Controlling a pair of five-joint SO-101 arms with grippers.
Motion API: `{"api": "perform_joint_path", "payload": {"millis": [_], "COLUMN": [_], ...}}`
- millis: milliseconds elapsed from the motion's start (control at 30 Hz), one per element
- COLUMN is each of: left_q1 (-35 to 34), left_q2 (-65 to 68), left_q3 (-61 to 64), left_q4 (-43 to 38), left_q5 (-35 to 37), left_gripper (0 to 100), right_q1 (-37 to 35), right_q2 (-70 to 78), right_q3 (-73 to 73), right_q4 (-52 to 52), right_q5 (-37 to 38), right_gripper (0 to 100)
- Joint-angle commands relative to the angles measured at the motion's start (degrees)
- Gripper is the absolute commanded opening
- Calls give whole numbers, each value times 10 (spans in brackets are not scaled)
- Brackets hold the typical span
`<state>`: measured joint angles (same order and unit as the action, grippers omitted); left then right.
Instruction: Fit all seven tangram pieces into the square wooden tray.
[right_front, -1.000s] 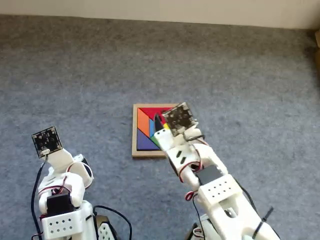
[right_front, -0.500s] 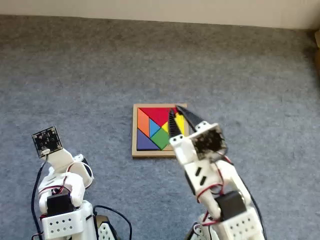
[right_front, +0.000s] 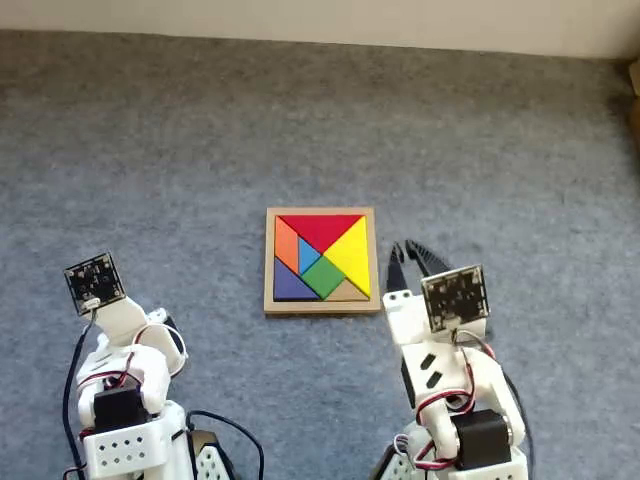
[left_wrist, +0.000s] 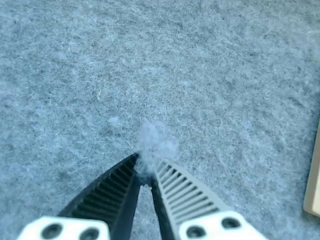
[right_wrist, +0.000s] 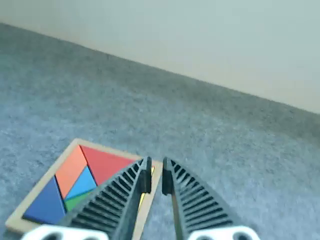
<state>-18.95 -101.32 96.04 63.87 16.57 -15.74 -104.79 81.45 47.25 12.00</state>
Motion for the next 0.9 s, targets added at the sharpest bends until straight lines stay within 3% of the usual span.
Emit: {"api": "perform_joint_path", "payload": {"millis": [0, 133, 433, 667, 867], "left_q1": [-7, -7, -7, -7, -7], "left_q2": [-14, -14, -14, -14, -14], "left_q3": [12, 12, 12, 12, 12], "left_q4": [-4, -4, -4, -4, -4], "left_q5": [4, 4, 4, 4, 4], "left_gripper": [6, 6, 6, 6, 6], "right_q1": [40, 76, 75, 76, 77], "right_q2": [-5, -5, -5, -4, -4], "right_q3": [6, 52, 201, 213, 213], "right_q4": [50, 73, 70, 77, 211], "right_q5": [2, 2, 4, 2, 4], "right_gripper": [52, 52, 52, 52, 52]}}
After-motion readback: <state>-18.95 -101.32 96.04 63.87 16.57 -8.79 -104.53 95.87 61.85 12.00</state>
